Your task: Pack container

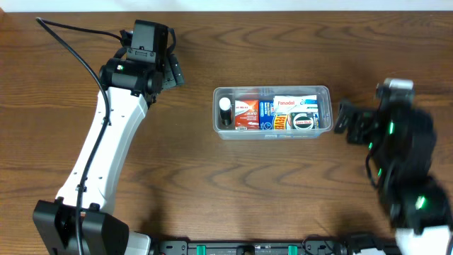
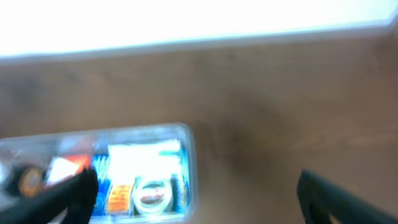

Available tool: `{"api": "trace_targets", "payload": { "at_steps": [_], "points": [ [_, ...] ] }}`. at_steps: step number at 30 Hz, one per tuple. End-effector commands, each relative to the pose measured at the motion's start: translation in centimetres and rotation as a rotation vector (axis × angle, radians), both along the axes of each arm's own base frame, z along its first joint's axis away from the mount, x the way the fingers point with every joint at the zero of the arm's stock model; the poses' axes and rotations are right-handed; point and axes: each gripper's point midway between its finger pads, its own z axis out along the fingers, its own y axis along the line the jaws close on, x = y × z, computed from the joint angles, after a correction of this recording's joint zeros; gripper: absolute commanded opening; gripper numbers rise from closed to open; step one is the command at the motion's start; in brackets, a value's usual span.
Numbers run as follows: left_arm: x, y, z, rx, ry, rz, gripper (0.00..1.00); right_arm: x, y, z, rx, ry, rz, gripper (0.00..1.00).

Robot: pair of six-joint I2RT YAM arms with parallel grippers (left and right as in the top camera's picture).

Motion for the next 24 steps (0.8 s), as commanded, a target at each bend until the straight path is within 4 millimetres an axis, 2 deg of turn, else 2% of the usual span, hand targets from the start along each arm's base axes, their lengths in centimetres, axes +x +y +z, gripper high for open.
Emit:
{"api": "trace_targets", "payload": {
  "at_steps": [1, 4, 7, 13, 24],
  "points": [
    [0.1, 0.3, 1.3, 0.011, -0.029, -0.001, 0.98, -1.5, 0.7, -1.2, 0.012, -0.130, 0.026, 0.99],
    [0.1, 0.3, 1.3, 0.011, -0.029, -0.001, 0.98, -2.7, 0.7, -1.0, 0.047, -0.296, 0.043, 0.99],
    [0.1, 0.3, 1.3, 0.011, -0.029, -0.001, 0.98, -3.7, 0.4, -1.8, 0.063, -0.388, 0.046, 0.99],
    [0.1, 0.3, 1.3, 0.011, -0.029, -0.001, 0.98, -4.4, 0.3, -4.4, 0.071, -0.448, 0.045, 0.99],
    [0.1, 0.3, 1.3, 0.011, -0.029, -0.001, 0.98, -4.5, 0.1, -7.0, 0.130, -0.498, 0.031, 0.99]
  ]
}}
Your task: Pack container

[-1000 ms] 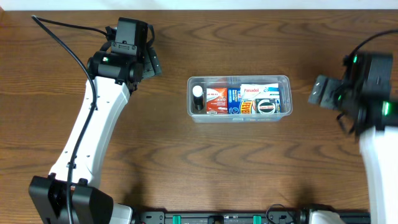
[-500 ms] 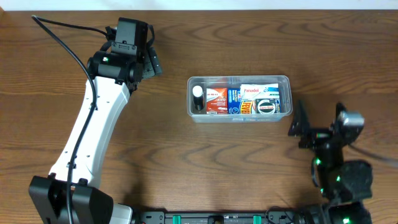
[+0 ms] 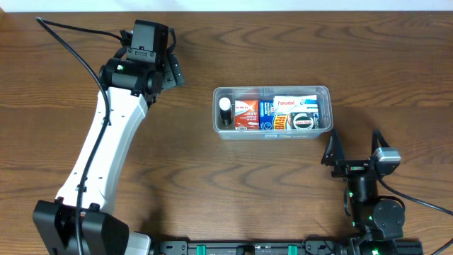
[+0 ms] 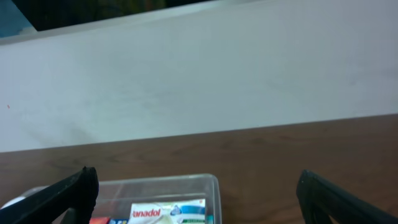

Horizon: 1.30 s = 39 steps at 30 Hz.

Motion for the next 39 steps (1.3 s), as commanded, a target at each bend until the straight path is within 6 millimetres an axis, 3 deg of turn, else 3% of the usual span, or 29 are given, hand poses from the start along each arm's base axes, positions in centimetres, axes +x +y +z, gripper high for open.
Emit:
{"api": "trace_targets", "payload": {
  "at_steps": [1, 20, 39],
  "points": [
    [0.1, 0.3, 1.3, 0.012, -0.029, -0.001, 0.98, 0.0, -0.3, -1.0, 0.044, 0.008, -0.004, 0.99],
    [0.1, 0.3, 1.3, 0.012, -0.029, -0.001, 0.98, -0.7, -0.9, -5.7, 0.018, 0.168, -0.016, 0.99],
    [0.1, 0.3, 1.3, 0.012, -0.029, -0.001, 0.98, -0.7, -0.9, -5.6, 0.003, 0.166, -0.016, 0.99]
  ]
}}
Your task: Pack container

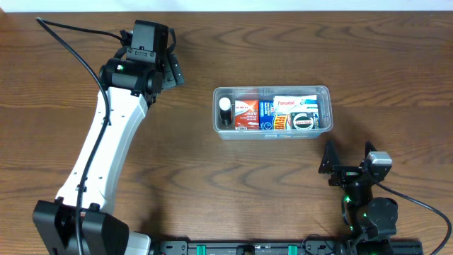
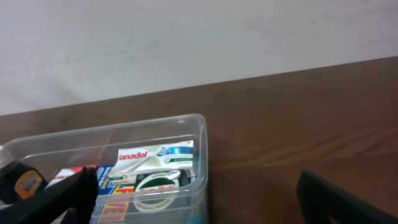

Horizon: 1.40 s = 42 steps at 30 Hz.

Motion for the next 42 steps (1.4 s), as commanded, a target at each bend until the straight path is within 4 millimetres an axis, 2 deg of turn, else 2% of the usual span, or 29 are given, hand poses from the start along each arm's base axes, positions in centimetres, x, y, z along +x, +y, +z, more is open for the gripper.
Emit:
{"api": "trace_targets", "payload": {
  "at_steps": [1, 23, 27, 31, 35, 39, 42],
  "points": [
    [0.1, 0.3, 1.3, 0.012, -0.029, -0.001, 0.98, 0.0, -0.2, -0.1, -0.007, -0.001, -0.005, 0.99],
    [0.1, 0.3, 1.2, 0.012, -0.028, -0.001, 0.98, 0.0, -0.2, -0.1, -0.007, -0.001, -0.005, 0.99],
    [-0.5, 0.6, 2.3, 0.006, -0.056, 0.004, 0.98, 0.0, -0.2, -0.1, -0.007, -0.001, -0.004, 0.99],
    [-1.8, 1.2, 3.6, 0.013, -0.093, 0.013, 0.98, 0.0, -0.2, -0.1, -0.007, -0.001, -0.005, 0.99],
    [-4.4, 1.9, 4.3, 0.016, -0.116, 0.019, 0.98, 0.0, -0.2, -0.1, -0.007, -0.001, -0.005, 0.99],
    [-8.2, 2.7, 2.8, 0.018, -0.109, 0.019, 0.98, 0.0, -0.2, -0.1, -0.007, -0.001, -0.005, 0.99],
    [-11.6, 3.5, 0.6, 0.015, -0.124, 0.026, 0.98, 0.0, -0.2, -0.1, -0.007, -0.001, -0.004, 0.99]
  ]
}}
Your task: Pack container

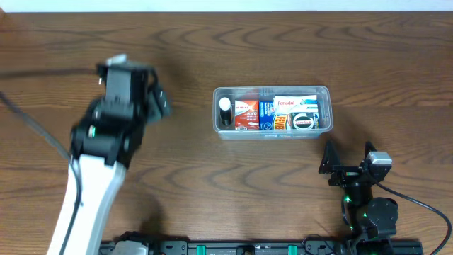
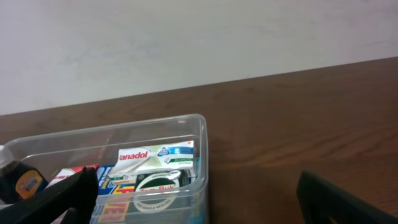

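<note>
A clear plastic container [image 1: 272, 131] lies on the wooden table, right of the middle. Inside are a small dark bottle [image 1: 225, 110], a red box [image 1: 245, 113], a blue box [image 1: 267, 112], a white Panadol box [image 1: 294, 103] and a round tin [image 1: 304, 121]. My right gripper [image 1: 347, 157] stands open and empty near the front edge, in front of the container's right end. The right wrist view has the container [image 2: 199, 134] ahead and to the left, with the gripper [image 2: 196, 205] spread wide. My left gripper [image 1: 157, 101] is blurred, left of the container and apart from it.
The white left arm [image 1: 99, 163] runs from the front left corner up to its gripper. A pale wall [image 2: 199, 43] stands behind the table's far edge. Bare wood [image 1: 233, 191] lies between the container and the front edge.
My left arm has moved: its gripper was at the back left and is now lower and a little more to the left, blurred. The right arm and the container are unchanged.
My right gripper was blurred just right of the container. Then it stood open at the front right, its camera facing the wall. By 1.4 s ago it sat a little lower, facing the packed container. The left arm held still until now.
</note>
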Available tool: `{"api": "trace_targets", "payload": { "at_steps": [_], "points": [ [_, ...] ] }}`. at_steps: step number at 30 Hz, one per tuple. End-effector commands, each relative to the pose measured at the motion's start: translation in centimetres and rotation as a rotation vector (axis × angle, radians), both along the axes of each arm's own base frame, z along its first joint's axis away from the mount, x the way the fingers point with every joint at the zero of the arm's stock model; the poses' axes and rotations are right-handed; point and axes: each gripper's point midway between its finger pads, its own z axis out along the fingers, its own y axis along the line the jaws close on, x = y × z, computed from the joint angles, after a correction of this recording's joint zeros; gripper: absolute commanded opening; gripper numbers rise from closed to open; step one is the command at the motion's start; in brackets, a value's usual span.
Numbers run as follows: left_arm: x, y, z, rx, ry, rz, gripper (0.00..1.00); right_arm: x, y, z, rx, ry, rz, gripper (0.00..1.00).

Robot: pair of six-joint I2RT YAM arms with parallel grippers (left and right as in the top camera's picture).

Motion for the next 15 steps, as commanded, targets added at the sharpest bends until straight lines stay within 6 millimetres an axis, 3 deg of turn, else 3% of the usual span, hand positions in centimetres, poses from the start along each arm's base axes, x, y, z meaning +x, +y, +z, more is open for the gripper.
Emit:
{"api": "trace_targets", "payload": {
  "at_steps": [1, 8, 15],
  "points": [
    [-3.2, 1.3, -2.4, 0.021, -0.004, 0.014, 0.98, 0.0, -0.2, -0.1, -0.007, 0.000, -0.006, 0.99],
    [-9.7, 3.0, -6.3, -0.006, -0.152, 0.041, 0.98, 0.0, -0.2, -0.1, -0.007, 0.000, -0.006, 0.99],
    [-11.8, 3.8, -7.3, -0.018, -0.279, 0.063, 0.98, 0.0, -0.2, -0.1, -0.007, 0.000, -0.006, 0.99]
  ]
}}
